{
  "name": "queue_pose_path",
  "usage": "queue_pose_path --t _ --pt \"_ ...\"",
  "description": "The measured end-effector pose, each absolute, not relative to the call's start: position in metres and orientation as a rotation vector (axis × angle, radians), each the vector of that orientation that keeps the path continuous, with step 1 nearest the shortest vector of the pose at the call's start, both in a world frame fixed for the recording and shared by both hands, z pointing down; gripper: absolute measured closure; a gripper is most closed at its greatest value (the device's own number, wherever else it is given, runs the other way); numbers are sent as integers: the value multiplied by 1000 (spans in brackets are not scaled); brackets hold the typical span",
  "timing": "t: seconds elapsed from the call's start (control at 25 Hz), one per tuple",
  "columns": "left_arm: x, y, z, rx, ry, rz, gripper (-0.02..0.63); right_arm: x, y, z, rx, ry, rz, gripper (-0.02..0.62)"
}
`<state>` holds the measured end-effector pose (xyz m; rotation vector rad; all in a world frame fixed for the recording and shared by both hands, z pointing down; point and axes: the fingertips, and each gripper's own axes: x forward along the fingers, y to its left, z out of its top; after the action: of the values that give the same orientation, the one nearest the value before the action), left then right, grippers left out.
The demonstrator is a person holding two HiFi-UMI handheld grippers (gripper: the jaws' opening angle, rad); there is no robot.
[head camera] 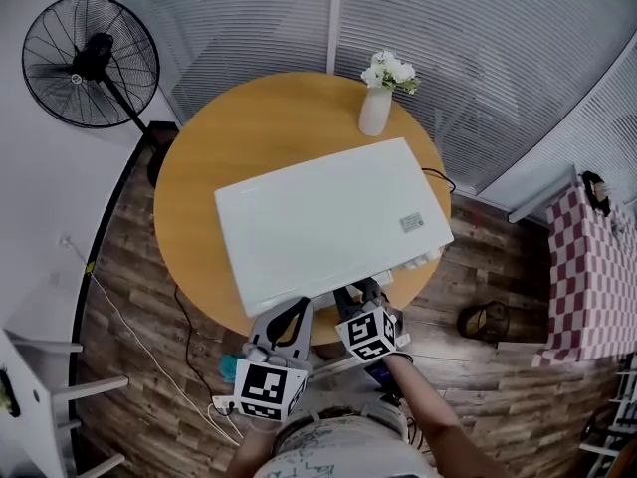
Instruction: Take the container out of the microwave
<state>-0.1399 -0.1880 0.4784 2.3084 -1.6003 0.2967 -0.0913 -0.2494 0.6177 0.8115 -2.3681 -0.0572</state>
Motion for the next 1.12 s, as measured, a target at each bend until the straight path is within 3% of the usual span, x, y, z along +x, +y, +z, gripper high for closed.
queue_pose_path --t 0.32,0.8,1.12 --pt "-148 -188 476 2280 -1639 301 591 -102 -266 625 741 -2271 -236 525" --pt "-155 -178 471 2243 -1694 264 591 -118 -272 651 578 -2107 -474 522" --pt "-163 -172 474 2206 -1708 253 591 -125 -274 660 529 -2045 -605 559"
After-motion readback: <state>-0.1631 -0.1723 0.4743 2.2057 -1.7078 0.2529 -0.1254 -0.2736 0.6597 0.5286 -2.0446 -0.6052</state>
